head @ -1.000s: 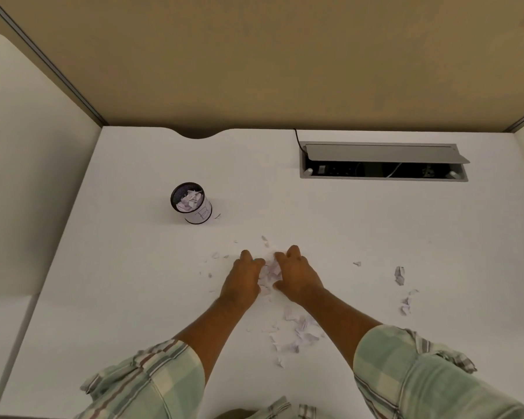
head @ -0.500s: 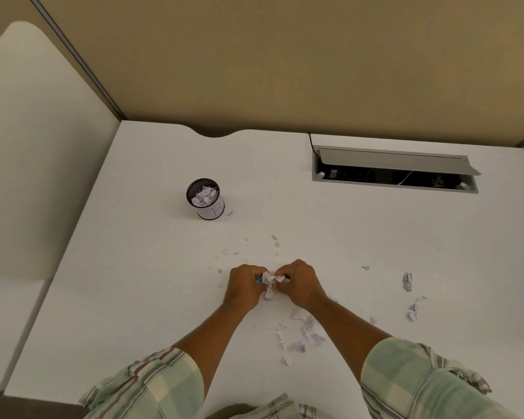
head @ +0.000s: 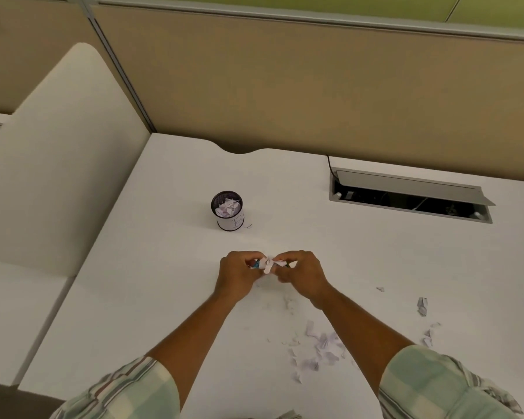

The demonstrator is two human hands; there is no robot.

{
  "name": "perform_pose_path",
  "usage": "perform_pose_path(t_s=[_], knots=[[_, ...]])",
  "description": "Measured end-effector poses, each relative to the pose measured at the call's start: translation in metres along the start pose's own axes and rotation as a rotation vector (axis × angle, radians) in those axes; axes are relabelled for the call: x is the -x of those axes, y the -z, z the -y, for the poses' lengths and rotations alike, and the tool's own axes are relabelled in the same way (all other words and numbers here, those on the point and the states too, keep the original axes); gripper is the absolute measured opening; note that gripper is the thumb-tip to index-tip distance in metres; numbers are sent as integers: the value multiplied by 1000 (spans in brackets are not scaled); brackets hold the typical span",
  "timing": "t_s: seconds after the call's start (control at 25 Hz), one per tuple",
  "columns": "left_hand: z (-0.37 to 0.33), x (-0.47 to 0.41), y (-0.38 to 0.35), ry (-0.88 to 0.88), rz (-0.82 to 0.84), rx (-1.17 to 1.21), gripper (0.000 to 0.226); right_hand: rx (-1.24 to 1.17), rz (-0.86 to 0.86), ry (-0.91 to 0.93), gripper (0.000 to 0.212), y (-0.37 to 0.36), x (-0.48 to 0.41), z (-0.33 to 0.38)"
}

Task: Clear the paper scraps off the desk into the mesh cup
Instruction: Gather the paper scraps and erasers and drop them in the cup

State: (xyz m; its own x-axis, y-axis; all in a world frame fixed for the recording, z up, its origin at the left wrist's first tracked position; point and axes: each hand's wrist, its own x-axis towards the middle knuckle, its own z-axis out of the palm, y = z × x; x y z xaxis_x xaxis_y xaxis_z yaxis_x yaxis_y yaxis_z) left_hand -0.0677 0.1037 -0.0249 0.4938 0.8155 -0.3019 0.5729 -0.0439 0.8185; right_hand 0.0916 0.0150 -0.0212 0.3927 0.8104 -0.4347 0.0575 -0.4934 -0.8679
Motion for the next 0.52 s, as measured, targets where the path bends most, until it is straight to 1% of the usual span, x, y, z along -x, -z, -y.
perform_pose_path(t_s=[0.04, 0.2, 0.32, 0.4, 0.52], knots=[[-4, -6, 13, -22, -21, 11, 24, -22, -2, 14, 19, -4, -6, 14], [-20, -37, 56, -69, -104, 38, 19, -81, -12, 53, 21, -22, -35, 67], [-26, -64, 87, -54, -193, -4, 29, -52, -16, 83, 18, -36, -66, 97], [-25, -82, 102, -24, -210, 6, 32, 3, -19, 119, 18, -46, -86, 112], [-21, -105, 117, -12, -200, -35, 28, 253, -12, 230, 15, -65, -115, 125]])
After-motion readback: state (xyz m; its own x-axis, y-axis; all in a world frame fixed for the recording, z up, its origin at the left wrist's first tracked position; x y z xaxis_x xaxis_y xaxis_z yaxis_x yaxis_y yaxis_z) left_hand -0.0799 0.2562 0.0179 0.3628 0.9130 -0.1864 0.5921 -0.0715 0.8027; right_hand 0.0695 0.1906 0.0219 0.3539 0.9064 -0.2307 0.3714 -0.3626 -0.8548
